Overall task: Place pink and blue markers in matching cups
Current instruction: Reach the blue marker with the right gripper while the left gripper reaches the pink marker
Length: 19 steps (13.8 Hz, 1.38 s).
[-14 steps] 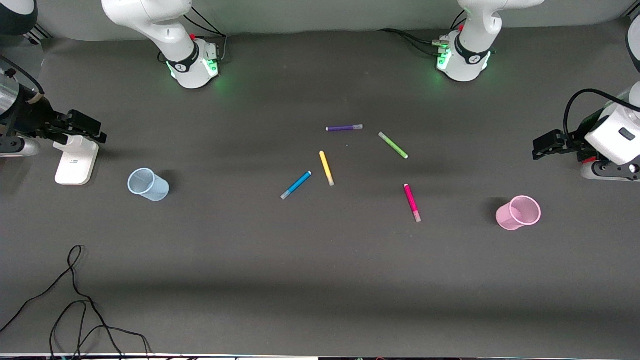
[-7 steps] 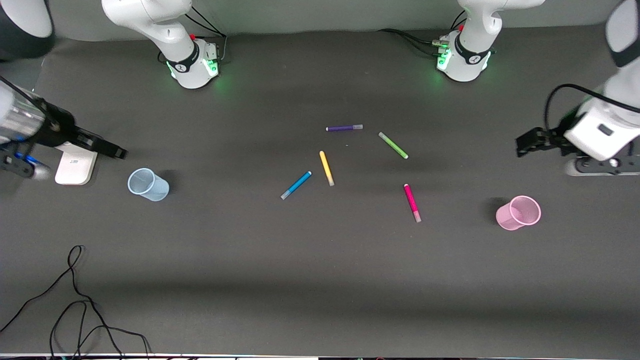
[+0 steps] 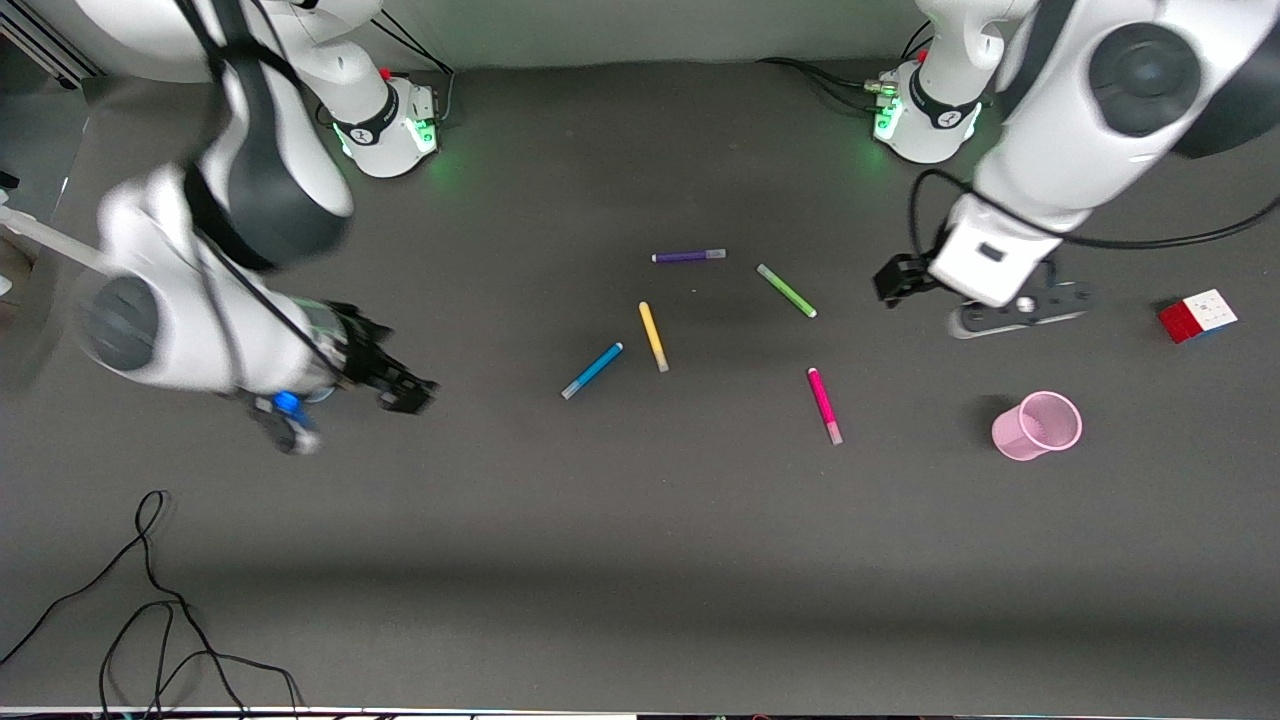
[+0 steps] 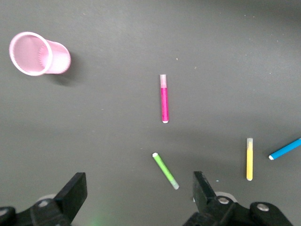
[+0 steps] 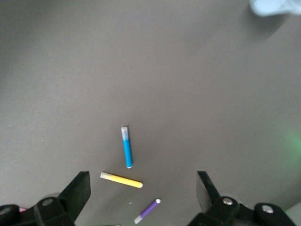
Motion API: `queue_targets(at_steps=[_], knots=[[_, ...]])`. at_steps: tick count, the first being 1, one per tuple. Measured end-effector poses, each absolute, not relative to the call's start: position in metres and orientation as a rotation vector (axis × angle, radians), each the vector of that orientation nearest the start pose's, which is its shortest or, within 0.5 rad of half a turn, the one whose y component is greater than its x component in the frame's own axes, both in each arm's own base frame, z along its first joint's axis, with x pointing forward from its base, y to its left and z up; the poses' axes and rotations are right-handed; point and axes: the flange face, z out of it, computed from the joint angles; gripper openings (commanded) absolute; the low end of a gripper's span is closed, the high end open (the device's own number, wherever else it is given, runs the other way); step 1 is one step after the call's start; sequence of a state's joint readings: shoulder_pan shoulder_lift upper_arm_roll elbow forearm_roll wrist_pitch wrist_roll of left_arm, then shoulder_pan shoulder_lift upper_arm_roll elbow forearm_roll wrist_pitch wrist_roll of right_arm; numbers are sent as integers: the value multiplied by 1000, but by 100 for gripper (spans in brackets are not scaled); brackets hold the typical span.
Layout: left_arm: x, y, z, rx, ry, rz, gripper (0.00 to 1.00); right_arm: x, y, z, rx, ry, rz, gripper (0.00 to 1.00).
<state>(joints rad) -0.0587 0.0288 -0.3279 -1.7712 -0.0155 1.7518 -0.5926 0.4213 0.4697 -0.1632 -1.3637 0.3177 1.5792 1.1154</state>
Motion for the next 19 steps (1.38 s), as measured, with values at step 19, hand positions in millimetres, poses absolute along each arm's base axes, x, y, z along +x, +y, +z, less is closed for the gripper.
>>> queue_targets(at_steps=[19], knots=[[527, -233, 216, -3146, -199, 81, 100, 577, 362, 174, -2715, 1565, 567, 86]])
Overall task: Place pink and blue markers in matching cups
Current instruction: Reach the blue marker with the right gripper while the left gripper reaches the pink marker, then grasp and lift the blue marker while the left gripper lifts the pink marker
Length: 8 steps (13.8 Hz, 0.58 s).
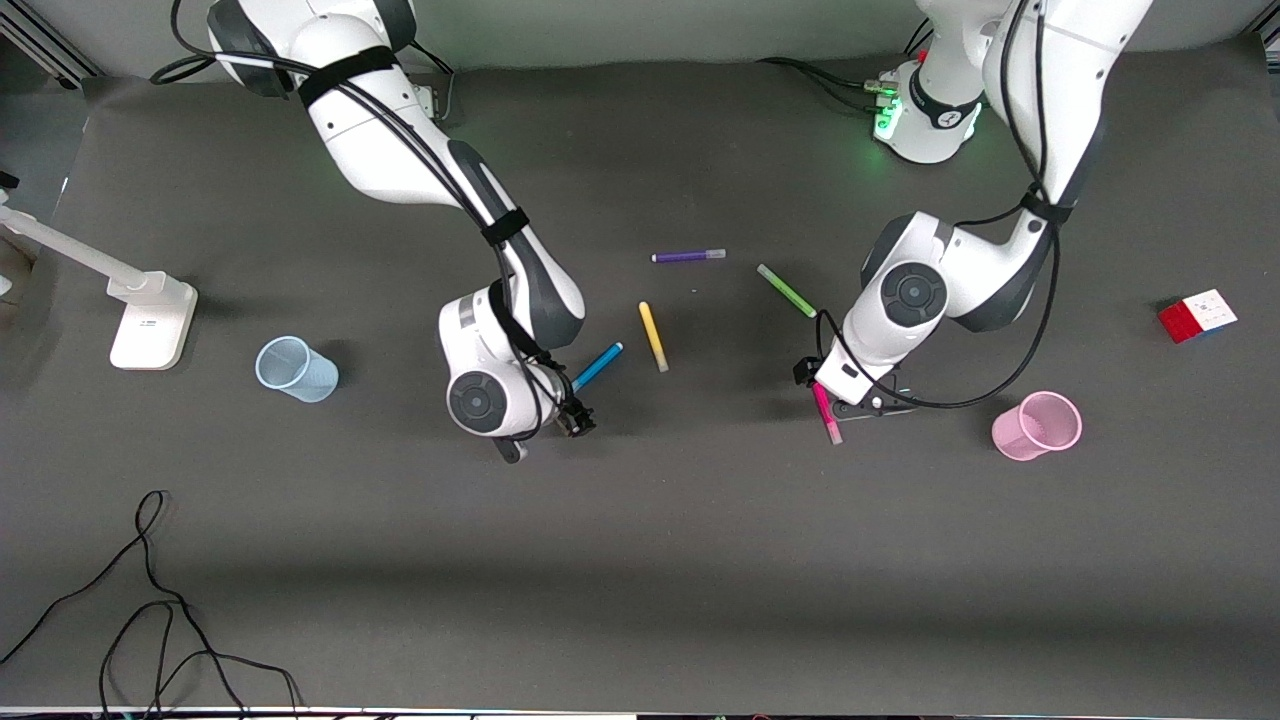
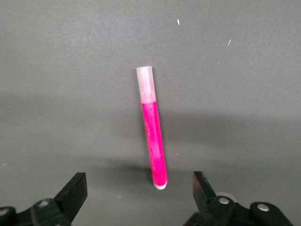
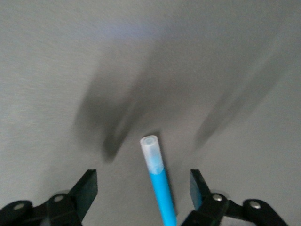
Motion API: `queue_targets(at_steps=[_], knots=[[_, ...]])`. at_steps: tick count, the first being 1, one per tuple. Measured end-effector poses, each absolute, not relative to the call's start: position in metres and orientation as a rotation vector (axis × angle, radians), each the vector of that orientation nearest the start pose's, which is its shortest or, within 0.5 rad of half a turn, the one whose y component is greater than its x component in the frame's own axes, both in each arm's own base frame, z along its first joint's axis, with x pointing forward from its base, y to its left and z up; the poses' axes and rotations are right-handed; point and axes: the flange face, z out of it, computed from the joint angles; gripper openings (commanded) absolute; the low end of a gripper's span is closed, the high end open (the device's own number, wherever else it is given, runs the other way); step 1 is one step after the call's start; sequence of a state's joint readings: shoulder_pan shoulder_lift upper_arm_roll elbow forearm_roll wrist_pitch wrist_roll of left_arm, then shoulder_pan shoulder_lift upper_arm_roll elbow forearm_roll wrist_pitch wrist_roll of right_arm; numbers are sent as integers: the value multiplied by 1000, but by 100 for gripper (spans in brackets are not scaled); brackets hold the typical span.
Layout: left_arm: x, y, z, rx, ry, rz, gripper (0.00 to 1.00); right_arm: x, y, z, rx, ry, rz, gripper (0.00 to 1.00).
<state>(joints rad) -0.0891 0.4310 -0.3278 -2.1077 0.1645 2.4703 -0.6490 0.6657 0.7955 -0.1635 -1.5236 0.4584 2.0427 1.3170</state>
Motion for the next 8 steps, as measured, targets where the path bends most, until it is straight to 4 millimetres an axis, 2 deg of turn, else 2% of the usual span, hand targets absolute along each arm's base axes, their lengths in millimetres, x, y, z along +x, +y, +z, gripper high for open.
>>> queue_targets(at_steps=[3, 5, 8], knots=[[525, -234, 200, -3150, -189, 96, 100, 566, 362, 162, -2737, 1574, 591, 77], [524, -235, 191, -3152, -189, 110, 100, 565, 360, 160, -2738, 1580, 591, 66], [522, -235, 181, -3146, -230, 134, 100, 568, 358, 162, -2731, 1583, 574, 33]])
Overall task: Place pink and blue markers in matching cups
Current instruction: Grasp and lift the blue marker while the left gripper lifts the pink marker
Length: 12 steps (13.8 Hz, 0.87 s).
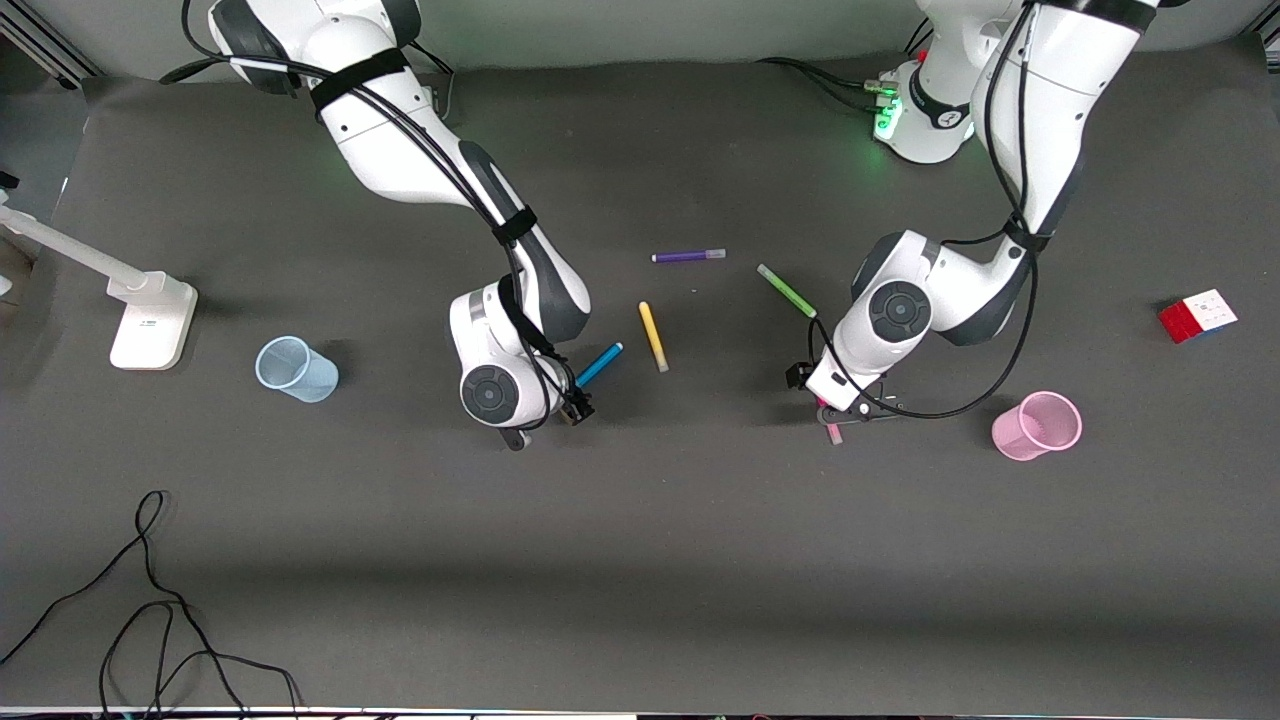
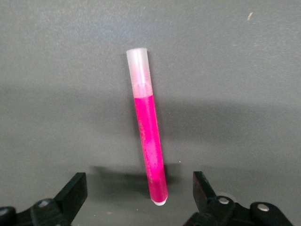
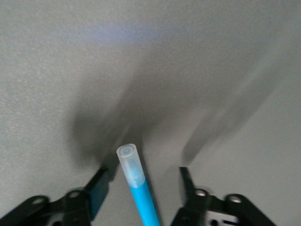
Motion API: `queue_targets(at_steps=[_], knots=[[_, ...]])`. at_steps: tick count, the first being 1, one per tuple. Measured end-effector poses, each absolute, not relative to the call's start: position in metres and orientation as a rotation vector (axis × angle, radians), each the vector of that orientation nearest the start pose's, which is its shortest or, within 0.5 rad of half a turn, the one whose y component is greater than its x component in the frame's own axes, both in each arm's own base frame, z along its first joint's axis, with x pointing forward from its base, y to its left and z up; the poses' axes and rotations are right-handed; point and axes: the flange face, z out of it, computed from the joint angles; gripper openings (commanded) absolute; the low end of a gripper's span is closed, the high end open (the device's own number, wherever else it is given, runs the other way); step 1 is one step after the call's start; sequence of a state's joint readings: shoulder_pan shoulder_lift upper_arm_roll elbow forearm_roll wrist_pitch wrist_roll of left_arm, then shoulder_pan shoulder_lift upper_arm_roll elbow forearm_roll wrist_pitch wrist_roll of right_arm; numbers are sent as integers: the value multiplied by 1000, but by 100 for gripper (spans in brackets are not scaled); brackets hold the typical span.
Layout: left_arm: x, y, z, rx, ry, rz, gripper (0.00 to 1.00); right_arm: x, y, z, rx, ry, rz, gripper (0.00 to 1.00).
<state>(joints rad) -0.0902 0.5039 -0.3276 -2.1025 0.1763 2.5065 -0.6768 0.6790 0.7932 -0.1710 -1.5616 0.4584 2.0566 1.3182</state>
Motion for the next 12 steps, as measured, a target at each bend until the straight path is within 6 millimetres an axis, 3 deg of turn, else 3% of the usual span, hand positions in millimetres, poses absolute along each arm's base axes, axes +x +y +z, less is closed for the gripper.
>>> queue_targets(at_steps=[2, 3, 5, 7, 9, 12], knots=[[522, -237, 178, -3140, -278, 142, 96, 570, 355, 164, -2726, 1589, 563, 10], [521, -238, 177, -3139, -289, 144, 87, 570, 355, 164, -2726, 1591, 562, 0], [522, -238, 177, -3138, -300, 144, 51, 572, 353, 165, -2720, 1605, 558, 0], [524, -238, 179, -3140, -308, 136, 25, 584, 340, 174, -2696, 1643, 513, 0], [527, -238, 181, -3141, -314, 128, 11, 606, 321, 210, -2653, 1667, 444, 0], [529, -237, 182, -3139, -320, 128, 0, 625, 286, 301, -2684, 1633, 417, 0]])
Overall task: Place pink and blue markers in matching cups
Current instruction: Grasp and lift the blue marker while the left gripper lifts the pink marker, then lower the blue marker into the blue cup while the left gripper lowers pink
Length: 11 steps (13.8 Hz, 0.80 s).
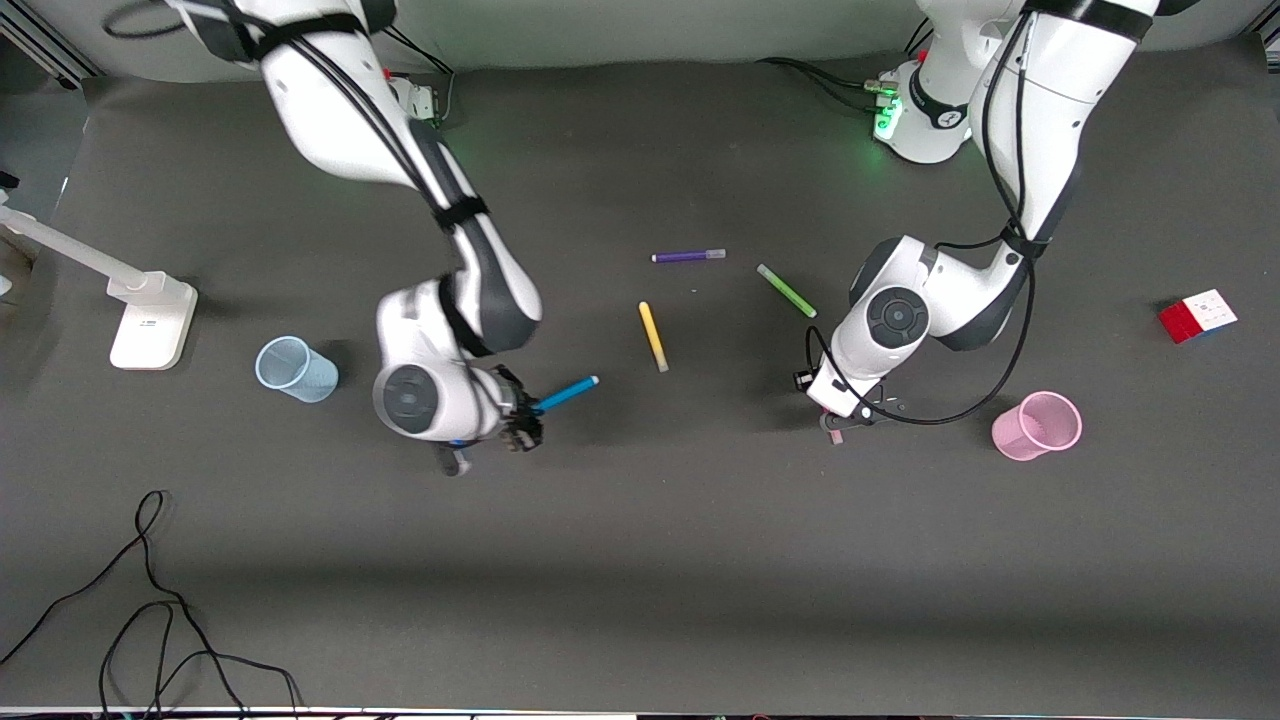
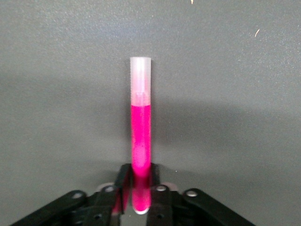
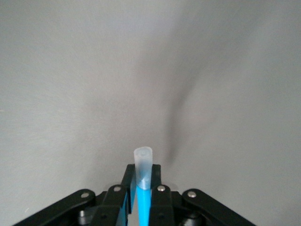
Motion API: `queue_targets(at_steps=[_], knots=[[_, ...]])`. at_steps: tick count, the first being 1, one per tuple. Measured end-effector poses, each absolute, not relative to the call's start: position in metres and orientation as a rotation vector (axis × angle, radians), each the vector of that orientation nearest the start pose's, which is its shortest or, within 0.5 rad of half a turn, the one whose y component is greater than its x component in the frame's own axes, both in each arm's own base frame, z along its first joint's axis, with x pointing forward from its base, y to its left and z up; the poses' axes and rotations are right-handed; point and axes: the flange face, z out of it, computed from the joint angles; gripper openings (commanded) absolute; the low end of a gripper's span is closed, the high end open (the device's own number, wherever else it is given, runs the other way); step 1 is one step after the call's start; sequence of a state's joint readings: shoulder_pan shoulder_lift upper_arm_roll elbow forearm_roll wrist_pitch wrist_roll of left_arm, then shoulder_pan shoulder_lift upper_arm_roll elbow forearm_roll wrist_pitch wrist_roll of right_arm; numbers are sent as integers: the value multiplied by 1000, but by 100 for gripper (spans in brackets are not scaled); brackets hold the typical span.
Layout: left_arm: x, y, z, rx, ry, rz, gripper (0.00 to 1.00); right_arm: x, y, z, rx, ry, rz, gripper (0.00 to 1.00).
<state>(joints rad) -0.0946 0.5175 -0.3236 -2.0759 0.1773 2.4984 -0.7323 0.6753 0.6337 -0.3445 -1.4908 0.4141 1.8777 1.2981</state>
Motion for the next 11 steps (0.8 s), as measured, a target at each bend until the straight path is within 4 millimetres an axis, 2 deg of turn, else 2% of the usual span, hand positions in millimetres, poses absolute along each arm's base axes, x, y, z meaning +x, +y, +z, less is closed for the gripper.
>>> queue_targets(at_steps=[2, 3, 5, 7, 8, 11], knots=[[531, -237, 183, -3135, -322, 134, 0, 630, 248, 363, -2760, 1570, 426, 0], [531, -237, 183, -3135, -324, 134, 0, 631, 225, 388, -2829, 1543, 406, 0], [537, -237, 187, -3128, -331, 140, 0, 626, 183, 423, -2994, 1519, 342, 0], [558, -230, 209, -3084, -356, 185, 0, 623, 160, 433, -3133, 1555, 251, 0], [574, -223, 232, -3058, -377, 207, 0, 623, 150, 430, -3188, 1580, 207, 0], [614, -205, 330, -3046, -408, 295, 0, 624, 104, 407, -3345, 1681, 129, 0]])
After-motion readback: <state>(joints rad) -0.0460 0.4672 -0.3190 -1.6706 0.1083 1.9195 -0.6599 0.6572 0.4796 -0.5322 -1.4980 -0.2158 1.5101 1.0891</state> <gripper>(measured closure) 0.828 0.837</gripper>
